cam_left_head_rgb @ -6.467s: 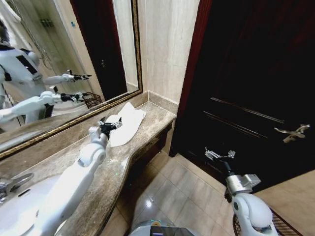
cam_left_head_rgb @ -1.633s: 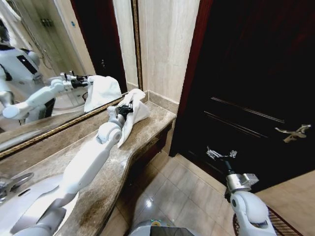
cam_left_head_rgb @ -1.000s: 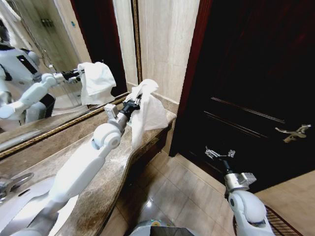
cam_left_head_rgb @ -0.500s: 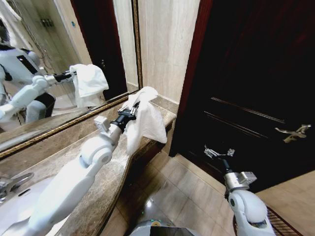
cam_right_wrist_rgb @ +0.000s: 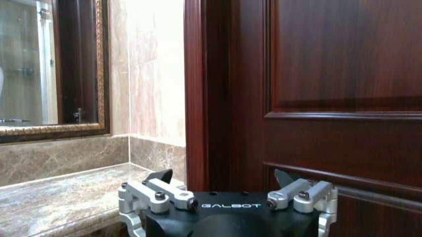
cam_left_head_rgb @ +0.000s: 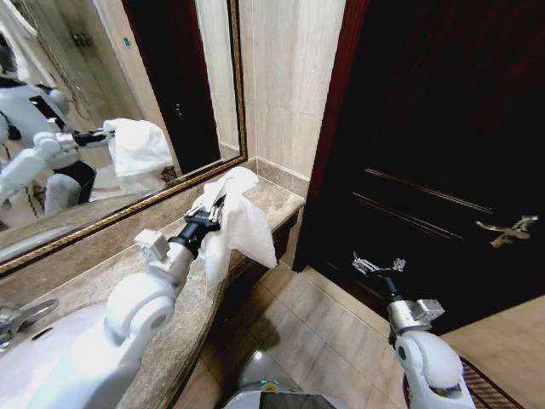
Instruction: Discard the used towel into the hamper.
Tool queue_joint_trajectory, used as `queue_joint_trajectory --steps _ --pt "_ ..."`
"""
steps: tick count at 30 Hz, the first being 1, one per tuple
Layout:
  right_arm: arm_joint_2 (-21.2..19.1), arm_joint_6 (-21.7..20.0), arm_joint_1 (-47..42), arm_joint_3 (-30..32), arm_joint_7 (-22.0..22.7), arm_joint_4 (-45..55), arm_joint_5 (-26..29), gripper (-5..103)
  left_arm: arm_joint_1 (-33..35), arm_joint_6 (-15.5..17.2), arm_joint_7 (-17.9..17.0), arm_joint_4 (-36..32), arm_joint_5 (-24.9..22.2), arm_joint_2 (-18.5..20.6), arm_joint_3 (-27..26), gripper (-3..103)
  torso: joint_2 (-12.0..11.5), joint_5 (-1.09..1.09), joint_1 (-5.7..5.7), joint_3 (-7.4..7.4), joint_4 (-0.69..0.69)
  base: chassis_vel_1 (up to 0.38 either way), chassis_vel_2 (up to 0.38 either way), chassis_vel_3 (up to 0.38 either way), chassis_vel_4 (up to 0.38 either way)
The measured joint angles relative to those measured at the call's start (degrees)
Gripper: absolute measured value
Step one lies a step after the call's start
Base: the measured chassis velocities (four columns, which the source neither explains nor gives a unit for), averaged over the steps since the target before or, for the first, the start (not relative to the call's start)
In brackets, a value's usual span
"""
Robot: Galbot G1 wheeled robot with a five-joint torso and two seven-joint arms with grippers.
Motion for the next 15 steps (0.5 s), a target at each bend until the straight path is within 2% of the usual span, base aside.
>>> queue_joint_trajectory --steps 3,4,5,6,7,10,15 --pt "0.03 0.05 -0.05 -0.02 -0.08 0.0 0.06 100 1.65 -1.58 1.37 -0.25 0.73 -1.62 0.14 9 0.0 0.0 0.0 0.0 0.0 0.0 0.0 0.0 0.0" --pt "0.05 0.13 -0.07 -0.05 -0.17 0.0 0.09 100 2.89 -2.99 3.02 -0.29 1.3 -2.68 0.37 9 0.0 0.0 0.0 0.0 0.0 0.0 0.0 0.0 0.0" --pt "0.08 0.4 -0.2 0.0 -0.27 0.0 0.15 100 4.81 -5.17 7.25 -0.29 1.8 -4.01 0.54 9 0.0 0.0 0.0 0.0 0.01 0.0 0.0 0.0 0.0" --pt "0.1 0.58 -0.29 0.17 -0.29 -0.05 0.27 100 5.55 -6.26 9.48 -0.29 1.78 -4.47 0.58 9 0.0 0.01 0.0 0.0 0.0 0.0 0.0 0.0 0.0" --pt "0.1 0.58 -0.29 0.17 -0.29 -0.05 0.27 100 5.55 -6.26 9.48 -0.29 1.78 -4.47 0.58 9 0.0 0.01 0.0 0.0 0.0 0.0 0.0 0.0 0.0" --pt "0.01 1.26 -0.7 0.73 -0.35 -0.41 0.63 100 6.06 -7.54 13.44 0.05 0.55 -5.11 0.76 9 0.0 0.01 0.0 0.0 0.0 0.0 0.0 0.0 0.0" --pt "-0.05 1.97 -1.22 1.36 -0.47 -0.52 1.2 100 5.84 -8.26 16.41 1.49 -0.05 -6.22 1.23 9 0.0 0.02 0.0 0.0 -0.01 0.0 0.0 0.0 0.0"
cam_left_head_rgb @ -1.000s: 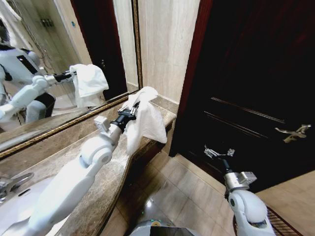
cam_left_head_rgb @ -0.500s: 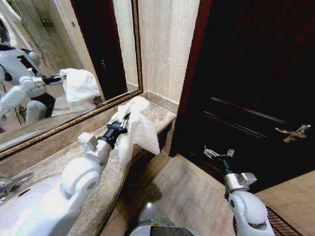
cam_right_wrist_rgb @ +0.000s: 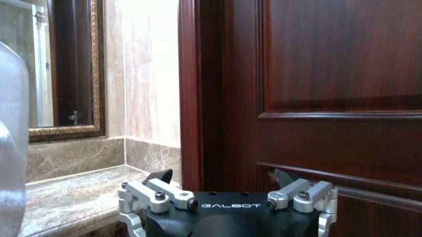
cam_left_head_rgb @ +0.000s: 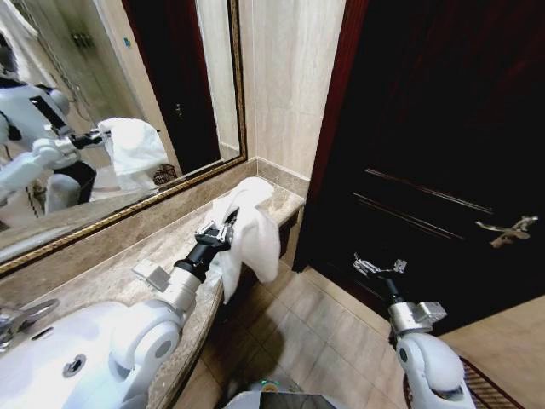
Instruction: Discard the used towel into the hamper.
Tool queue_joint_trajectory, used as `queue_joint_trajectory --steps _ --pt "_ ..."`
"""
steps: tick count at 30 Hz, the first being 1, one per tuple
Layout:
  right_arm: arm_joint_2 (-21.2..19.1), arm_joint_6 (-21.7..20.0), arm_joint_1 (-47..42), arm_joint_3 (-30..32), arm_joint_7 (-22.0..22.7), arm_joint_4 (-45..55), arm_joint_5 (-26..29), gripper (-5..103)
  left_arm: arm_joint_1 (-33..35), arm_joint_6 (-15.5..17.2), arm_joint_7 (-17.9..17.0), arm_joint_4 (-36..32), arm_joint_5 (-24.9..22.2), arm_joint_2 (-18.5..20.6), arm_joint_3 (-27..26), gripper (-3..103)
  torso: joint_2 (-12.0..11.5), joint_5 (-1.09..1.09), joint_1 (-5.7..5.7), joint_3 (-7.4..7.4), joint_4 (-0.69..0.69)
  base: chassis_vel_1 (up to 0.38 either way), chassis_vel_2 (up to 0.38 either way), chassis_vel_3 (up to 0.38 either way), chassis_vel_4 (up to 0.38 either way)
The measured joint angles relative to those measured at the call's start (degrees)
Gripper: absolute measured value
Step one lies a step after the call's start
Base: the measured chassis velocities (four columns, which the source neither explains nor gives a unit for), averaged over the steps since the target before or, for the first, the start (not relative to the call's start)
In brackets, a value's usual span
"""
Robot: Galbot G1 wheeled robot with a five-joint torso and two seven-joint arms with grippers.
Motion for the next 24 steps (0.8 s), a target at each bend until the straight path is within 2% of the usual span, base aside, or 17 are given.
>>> queue_joint_trajectory --steps 2,4,6,12,15,19,24 --pt "0.04 0.48 -0.42 0.27 -0.01 0.04 0.41 100 -0.02 -3.2 4.46 4.18 3.62 -1.53 0.21 9 0.0 0.0 0.0 0.0 0.0 0.0 0.0 0.0 0.0" --pt "0.04 0.54 -0.52 0.3 -0.01 0.08 0.49 100 -0.06 -4.05 5.32 5.45 4.49 -1.84 0.3 9 0.0 0.0 0.0 0.0 0.01 0.0 0.0 0.0 0.0" --pt "-0.13 0.69 -0.8 0.48 -0.01 0.32 0.69 100 -0.46 -5.8 6.65 9.47 6.25 -2.99 0.81 9 -0.01 -0.02 0.01 0.01 0.0 0.0 0.0 0.0 0.0" --pt "-0.43 0.59 -0.88 0.78 0.02 0.75 0.98 100 -0.73 -5.89 7.62 10.97 5.71 -3.51 1.13 9 -0.01 -0.01 0.0 0.01 0.01 0.0 0.0 0.0 0.0" --pt "0.07 0.44 -0.88 0.41 0.02 0.87 0.8 100 -1.37 -5.89 9.65 11.03 5.03 -2.76 1.62 9 -0.01 -0.01 0.0 0.01 0.0 0.0 0.0 0.0 0.0" --pt "0.65 0.34 -0.9 -0.09 -0.02 1.2 0.45 100 -1.69 -5.82 10.18 11.63 4.93 -2.33 2.42 9 -0.01 -0.01 0.0 0.0 0.0 0.0 0.0 0.0 0.0" --pt "0.52 -0.45 -1.08 -0.24 -0.1 1.96 0.23 100 -1.2 -5.71 7.48 12.42 6.67 -2.9 3.59 9 -0.01 -0.01 0.01 0.01 0.01 0.0 0.0 0.0 0.0"
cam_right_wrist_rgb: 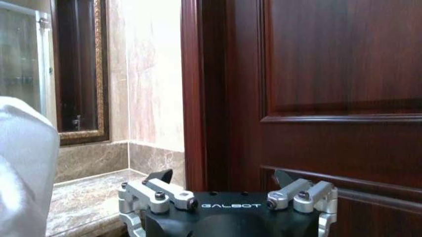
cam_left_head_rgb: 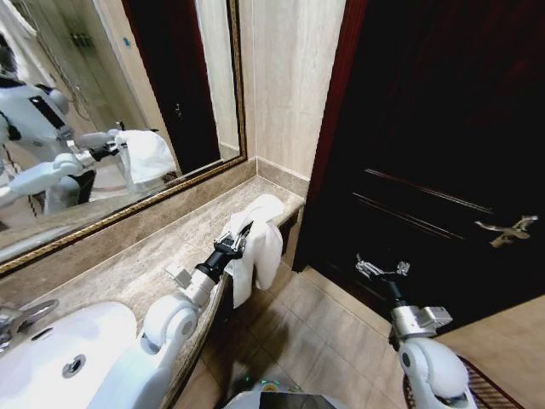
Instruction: Discard the used towel into the hamper.
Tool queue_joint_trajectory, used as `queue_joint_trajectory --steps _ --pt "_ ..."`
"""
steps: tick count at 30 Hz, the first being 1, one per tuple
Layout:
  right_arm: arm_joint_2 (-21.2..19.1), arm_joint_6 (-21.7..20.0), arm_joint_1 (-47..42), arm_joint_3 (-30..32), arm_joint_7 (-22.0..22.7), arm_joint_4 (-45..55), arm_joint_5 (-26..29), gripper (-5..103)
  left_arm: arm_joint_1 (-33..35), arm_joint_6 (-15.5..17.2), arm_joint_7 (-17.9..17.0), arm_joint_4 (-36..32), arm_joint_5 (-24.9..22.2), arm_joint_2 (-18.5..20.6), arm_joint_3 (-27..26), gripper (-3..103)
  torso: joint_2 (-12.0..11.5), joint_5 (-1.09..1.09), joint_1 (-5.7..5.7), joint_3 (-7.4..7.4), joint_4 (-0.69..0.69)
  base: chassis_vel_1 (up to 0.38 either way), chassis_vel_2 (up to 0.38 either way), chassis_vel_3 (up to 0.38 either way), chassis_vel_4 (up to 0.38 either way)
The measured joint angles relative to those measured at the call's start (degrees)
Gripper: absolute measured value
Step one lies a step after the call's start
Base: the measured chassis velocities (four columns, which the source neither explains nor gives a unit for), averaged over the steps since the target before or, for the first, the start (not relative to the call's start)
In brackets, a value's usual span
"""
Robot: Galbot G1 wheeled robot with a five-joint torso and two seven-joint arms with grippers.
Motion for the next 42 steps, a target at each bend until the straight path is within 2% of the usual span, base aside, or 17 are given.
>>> queue_joint_trajectory --steps 11,17,42 --pt "0.27 -1.33 -0.53 0.0 0.05 0.66 -0.17 100 0.17 0.09 -3.42 0.2 1.41 -0.5 0.83 9 0.0 0.0 0.0 0.0 -0.01 0.0 0.0 0.0 0.0" --pt "0.19 -1.34 -0.11 -0.31 -0.05 0.17 -0.42 100 0.43 -0.87 -4.69 0.4 2.86 -0.64 0.95 9 0.0 -0.01 0.0 0.0 0.0 0.0 0.0 0.0 0.0" --pt "0.18 -0.66 -0.33 -0.65 -0.24 0.47 -0.33 100 0.35 -1.88 -4.51 0.42 4.65 -0.51 1.43 9 0.0 -0.01 0.0 0.0 0.0 -0.007 -0.008 -0.009 -0.008"
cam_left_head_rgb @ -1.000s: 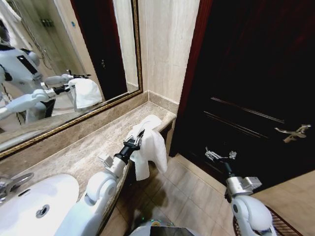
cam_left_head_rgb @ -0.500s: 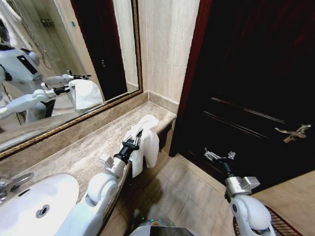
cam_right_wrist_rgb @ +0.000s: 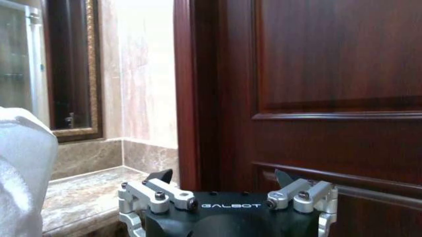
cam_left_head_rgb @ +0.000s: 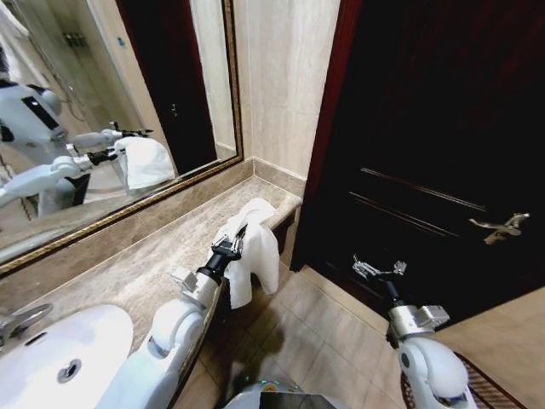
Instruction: Discard the used towel into the hamper.
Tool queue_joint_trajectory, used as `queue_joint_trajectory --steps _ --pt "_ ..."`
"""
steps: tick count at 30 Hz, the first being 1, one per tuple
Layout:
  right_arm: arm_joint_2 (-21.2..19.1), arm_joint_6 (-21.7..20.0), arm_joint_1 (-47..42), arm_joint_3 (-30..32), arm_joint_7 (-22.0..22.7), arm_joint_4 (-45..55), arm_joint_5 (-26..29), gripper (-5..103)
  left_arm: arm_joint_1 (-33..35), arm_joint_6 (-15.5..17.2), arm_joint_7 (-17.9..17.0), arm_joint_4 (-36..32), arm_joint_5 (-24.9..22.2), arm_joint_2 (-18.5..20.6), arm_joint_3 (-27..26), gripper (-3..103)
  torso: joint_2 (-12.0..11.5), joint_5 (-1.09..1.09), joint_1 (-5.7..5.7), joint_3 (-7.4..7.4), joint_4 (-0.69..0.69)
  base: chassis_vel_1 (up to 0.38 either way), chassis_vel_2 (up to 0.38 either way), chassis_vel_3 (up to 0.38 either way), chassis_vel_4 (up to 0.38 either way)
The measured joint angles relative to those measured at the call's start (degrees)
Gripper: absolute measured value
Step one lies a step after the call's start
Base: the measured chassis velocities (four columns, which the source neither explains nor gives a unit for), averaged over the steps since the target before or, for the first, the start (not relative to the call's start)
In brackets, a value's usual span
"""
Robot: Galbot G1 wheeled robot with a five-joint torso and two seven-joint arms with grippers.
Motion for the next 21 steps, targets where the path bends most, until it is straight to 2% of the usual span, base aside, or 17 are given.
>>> queue_joint_trajectory --steps 21 --pt "0.02 0.15 -0.69 0.48 -0.04 0.94 0.15 100 0.44 -0.37 0.05 -0.6 0.16 -0.26 -0.15 9 0.0 0.0 -0.01 0.0 0.0 -0.1 -0.098 -0.094 -0.095"
